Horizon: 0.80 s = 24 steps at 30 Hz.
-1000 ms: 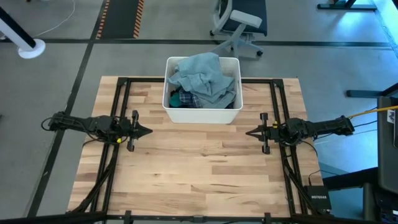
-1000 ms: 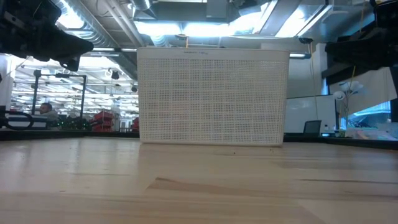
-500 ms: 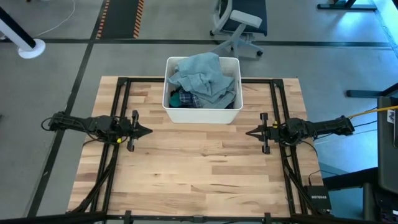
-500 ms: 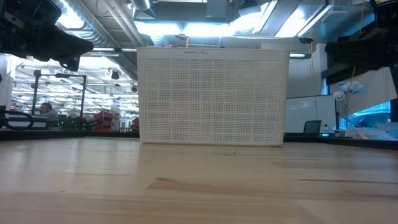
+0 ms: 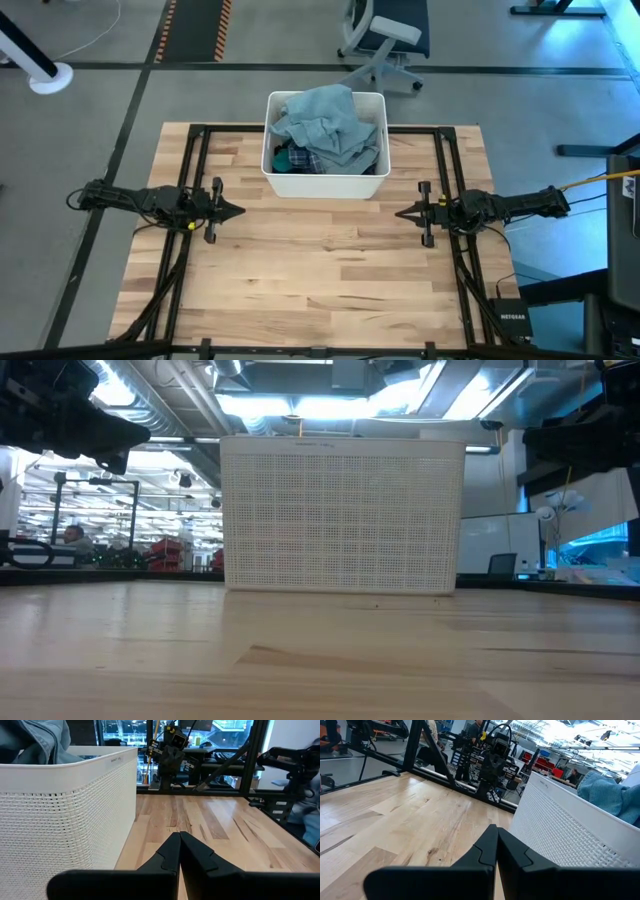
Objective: Sort clothes
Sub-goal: Return to Home Position
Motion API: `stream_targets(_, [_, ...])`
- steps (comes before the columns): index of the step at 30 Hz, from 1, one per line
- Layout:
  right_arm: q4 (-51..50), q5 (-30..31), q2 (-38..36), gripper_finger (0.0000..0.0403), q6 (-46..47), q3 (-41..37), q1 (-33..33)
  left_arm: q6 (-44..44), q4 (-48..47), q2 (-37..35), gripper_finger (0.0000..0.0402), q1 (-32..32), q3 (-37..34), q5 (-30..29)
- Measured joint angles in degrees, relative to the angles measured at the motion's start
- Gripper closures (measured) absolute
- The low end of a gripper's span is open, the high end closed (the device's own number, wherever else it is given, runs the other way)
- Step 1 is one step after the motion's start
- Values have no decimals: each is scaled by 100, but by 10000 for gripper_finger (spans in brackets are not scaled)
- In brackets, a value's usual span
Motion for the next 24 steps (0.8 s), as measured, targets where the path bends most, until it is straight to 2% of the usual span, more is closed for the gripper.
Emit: stream_targets(24, [0,-2,2,388,0,0,0,1,0,0,398,-1,0,1])
